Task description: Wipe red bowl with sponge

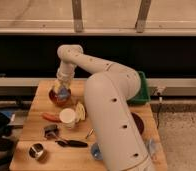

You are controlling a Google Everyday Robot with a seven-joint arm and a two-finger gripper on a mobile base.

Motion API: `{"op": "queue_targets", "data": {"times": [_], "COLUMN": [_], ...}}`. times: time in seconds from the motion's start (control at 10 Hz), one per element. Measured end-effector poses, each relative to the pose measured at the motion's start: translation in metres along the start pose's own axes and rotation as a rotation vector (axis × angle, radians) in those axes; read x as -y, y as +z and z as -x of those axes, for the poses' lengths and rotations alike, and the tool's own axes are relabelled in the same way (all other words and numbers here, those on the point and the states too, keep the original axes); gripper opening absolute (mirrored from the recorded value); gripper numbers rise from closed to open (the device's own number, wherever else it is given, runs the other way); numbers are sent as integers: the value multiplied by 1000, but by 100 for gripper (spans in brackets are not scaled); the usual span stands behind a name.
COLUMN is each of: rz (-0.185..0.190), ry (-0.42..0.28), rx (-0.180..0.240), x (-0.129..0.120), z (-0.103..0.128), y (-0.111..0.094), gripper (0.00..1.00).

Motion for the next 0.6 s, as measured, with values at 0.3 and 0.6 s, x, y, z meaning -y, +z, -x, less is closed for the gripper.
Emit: {"op": "queue_targets", "data": {"times": [0.3, 0.6], "rz": [9, 22], "ry": [-65, -124], "rx": [-3, -30], "x": [-12, -46], "z": [23, 16], "y": [7, 16], "gripper": [0, 0]}}
